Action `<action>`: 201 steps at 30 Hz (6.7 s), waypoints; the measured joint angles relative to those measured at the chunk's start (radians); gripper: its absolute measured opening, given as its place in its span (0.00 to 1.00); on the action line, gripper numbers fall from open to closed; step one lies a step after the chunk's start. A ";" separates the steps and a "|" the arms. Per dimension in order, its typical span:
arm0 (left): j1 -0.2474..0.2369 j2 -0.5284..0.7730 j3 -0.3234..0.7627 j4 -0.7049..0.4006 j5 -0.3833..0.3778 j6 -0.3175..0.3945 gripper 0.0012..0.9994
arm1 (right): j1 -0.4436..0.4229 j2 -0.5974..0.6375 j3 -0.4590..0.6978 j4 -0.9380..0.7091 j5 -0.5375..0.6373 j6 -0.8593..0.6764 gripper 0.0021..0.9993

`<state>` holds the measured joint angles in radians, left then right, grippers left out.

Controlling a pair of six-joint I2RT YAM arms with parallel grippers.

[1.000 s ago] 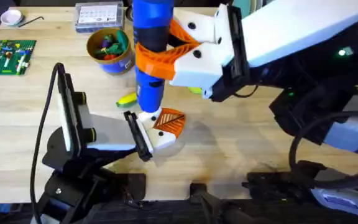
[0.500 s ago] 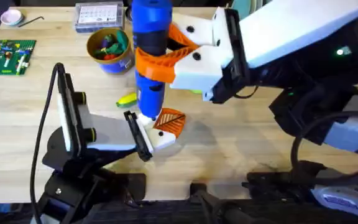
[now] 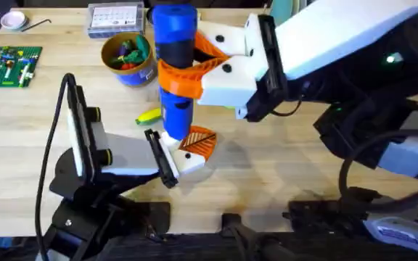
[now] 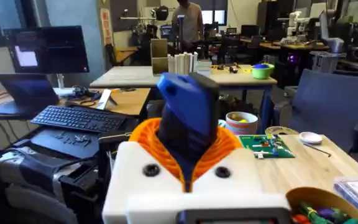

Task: Pick up the gripper from the table and insert it into the empty holder that is missing its gripper. Then pick up a screw, insert it into the mounting hole, and use the screwdriver to tighten it. Finally, clean up the table by picking up the vegetable and placing it into the bucket.

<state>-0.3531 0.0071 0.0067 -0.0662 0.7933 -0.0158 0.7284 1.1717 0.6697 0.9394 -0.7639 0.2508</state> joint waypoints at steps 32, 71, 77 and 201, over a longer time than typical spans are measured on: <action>0.000 0.000 0.000 -0.002 0.001 -0.003 0.00 | 0.000 -0.007 0.001 -0.066 0.013 -0.052 0.02; -0.003 0.000 0.003 -0.005 0.003 -0.003 0.00 | -0.181 -0.140 -0.026 0.080 0.017 -0.015 0.02; -0.003 0.000 0.003 -0.005 0.003 -0.003 0.00 | -0.243 -0.140 -0.023 -0.138 0.050 -0.047 0.02; -0.003 0.594 0.962 -1.020 -0.638 0.259 0.99 | -0.538 -0.052 0.606 -1.391 0.585 -0.856 0.82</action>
<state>-0.3557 0.6015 0.9684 -1.0862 0.1548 0.2427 0.1902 1.1194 1.2755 -0.4512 -0.1791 -0.6048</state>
